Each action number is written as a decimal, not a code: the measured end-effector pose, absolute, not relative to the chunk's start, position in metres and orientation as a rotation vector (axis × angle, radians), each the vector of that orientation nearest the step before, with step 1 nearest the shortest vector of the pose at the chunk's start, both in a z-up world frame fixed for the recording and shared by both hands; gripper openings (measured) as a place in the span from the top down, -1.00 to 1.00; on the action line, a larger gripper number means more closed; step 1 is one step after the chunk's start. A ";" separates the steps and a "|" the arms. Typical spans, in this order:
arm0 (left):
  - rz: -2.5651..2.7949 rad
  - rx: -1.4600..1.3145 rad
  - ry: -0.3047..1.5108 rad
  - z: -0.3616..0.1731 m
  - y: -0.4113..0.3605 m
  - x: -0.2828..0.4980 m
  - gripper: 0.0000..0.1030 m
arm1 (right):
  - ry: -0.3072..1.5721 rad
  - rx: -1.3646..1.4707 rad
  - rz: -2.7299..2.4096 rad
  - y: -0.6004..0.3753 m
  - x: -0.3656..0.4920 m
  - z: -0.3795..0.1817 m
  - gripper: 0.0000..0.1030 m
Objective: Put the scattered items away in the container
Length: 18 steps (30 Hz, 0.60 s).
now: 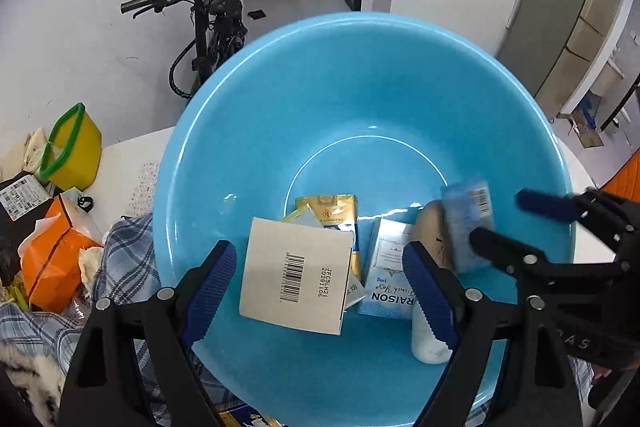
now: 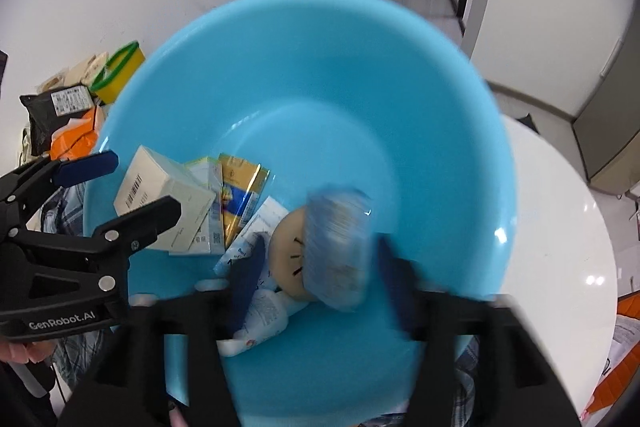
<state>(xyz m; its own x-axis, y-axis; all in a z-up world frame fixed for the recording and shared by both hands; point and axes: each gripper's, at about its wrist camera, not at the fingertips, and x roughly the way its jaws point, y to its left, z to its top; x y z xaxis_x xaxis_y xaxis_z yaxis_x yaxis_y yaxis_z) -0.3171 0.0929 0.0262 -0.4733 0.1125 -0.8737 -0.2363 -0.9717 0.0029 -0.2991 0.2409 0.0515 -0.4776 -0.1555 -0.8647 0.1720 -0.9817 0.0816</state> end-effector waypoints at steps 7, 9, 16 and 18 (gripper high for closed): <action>2.538 -1.451 0.174 0.032 0.093 -0.308 -0.69 | -0.009 1.416 -2.586 0.246 -0.291 0.068 -0.35; 2.542 -1.441 0.182 0.034 0.093 -0.306 -0.69 | 0.005 1.399 -2.602 0.245 -0.289 0.072 -0.38; 2.663 -1.167 0.141 0.054 0.085 -0.285 -0.69 | -0.034 1.150 -2.750 0.252 -0.269 0.093 -0.65; 2.721 -1.054 0.126 0.062 0.079 -0.274 -0.72 | -0.037 1.022 -2.805 0.254 -0.256 0.103 -0.85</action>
<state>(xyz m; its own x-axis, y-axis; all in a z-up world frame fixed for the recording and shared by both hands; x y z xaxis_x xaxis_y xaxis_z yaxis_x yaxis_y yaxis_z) -0.2745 0.0794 0.0618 -0.7183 0.1734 -0.6737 -0.2352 -0.9719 0.0006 -0.2560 0.2535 0.1026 -0.7549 -0.1545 -0.6374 0.1376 -0.9875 0.0764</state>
